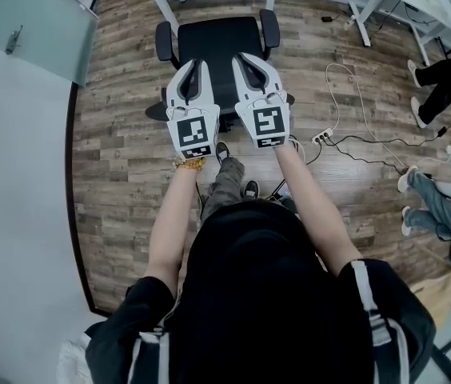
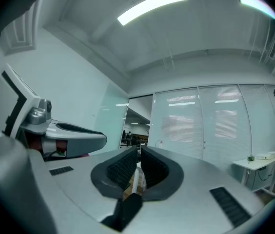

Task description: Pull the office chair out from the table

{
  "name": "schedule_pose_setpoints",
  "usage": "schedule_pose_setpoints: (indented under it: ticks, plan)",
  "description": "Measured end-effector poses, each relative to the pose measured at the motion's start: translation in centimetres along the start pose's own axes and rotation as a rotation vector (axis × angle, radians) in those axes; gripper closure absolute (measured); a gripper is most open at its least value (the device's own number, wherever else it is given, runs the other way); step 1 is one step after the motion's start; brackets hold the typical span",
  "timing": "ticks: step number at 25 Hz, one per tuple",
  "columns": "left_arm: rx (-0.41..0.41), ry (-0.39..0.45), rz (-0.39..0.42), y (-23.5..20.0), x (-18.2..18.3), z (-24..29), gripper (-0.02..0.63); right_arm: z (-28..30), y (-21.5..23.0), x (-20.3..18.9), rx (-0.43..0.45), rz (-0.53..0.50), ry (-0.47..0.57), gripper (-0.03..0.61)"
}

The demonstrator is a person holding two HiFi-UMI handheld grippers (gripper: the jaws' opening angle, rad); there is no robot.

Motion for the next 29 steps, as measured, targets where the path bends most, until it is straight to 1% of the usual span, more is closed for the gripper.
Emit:
schedule_pose_setpoints:
  ticks: [7, 14, 24, 29]
  plan:
    - [0.007, -0.01, 0.017, 0.58, -0.27, 0.08, 0.566, -0.15, 0.33, -0.26, 0.015, -0.007, -0.006, 0.563]
    - [0.029, -0.021, 0.035, 0.43, -0.09, -0.3, 0.568, -0.12, 0.53, -0.21, 0.027, 0.011, 0.008, 0.565]
    - [0.054, -0.035, 0.038, -0.03, -0.26, -0.6, 0.569, 0.19, -0.04, -0.37, 0.055, 0.019, 0.009, 0.568]
    - [0.053, -0.047, 0.032, -0.21, -0.55, -0.53, 0.571, 0.33, -0.24, -0.36, 0.061, 0.024, 0.005, 0.569]
Point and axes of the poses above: the fingertips, and each gripper's own axes: z forward along the fingers, y to its right, x out of its top, the point moved 5 cm from there along -z, backward along the fingers, and after that the axes turned 9 degrees about -z, right-handed, at the moved point
